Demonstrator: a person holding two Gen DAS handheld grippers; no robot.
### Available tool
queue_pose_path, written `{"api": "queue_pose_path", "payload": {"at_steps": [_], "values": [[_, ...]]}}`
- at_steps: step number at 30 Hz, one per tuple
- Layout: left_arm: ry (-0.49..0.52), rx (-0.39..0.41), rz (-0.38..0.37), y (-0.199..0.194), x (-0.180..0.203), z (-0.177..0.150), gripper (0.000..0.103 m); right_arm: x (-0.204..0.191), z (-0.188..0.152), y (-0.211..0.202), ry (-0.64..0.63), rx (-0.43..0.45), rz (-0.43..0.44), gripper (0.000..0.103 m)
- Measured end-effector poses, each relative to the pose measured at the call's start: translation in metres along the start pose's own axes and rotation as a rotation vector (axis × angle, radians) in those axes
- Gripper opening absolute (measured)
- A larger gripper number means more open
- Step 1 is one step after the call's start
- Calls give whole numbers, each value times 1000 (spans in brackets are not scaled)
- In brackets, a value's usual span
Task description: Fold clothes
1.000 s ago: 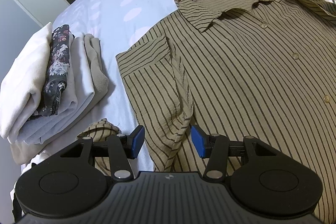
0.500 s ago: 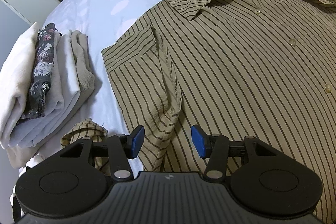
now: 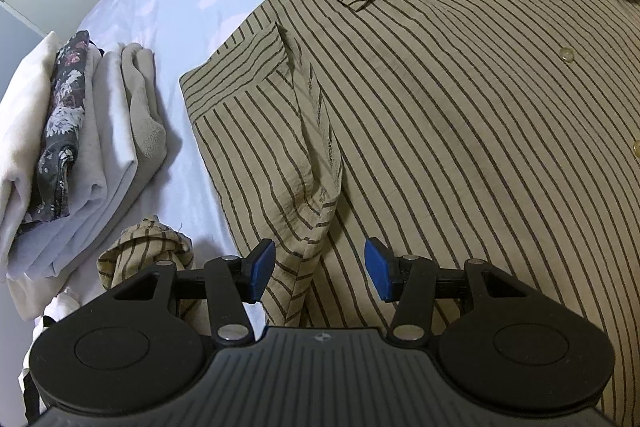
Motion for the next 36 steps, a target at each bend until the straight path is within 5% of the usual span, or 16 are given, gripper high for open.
{"api": "queue_pose_path", "payload": {"at_steps": [6,11,14,19,20,21,22,32,36], "values": [[17,-13,-9,5,5,-2,47,10,33,-2,35,127,-25,0],[7,-10,-5,5,3,-2,47,9,24,-2,56,31,5,6],[3,-9,-8,6,3,-2,47,5,10,-11,-5,-9,-18,38],[14,-12,-10,5,5,-2,47,-1,-12,-13,-59,-70,-25,35],[14,-11,-10,4,4,-2,47,-3,-16,-11,-68,-78,-21,30],[12,-10,-8,4,4,-1,47,-3,-18,-9,-76,-75,-22,9],[10,-8,-7,3,4,-1,47,-3,-20,-8,-86,-68,-31,2],[17,-18,-9,6,6,0,47,45,5,2,79,13,-105,2],[24,-21,-8,8,6,1,48,41,4,11,41,29,-125,6]]}}
Point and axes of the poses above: each gripper's, at about its wrist camera, not at the fingertips, and y roughly the way its jaws point, x to its right, z to its top, the point moved 8 cm from there along y, roughly the way its jaws point, and after that the axes turned 15 degrees about x, right-handed, at the moved point
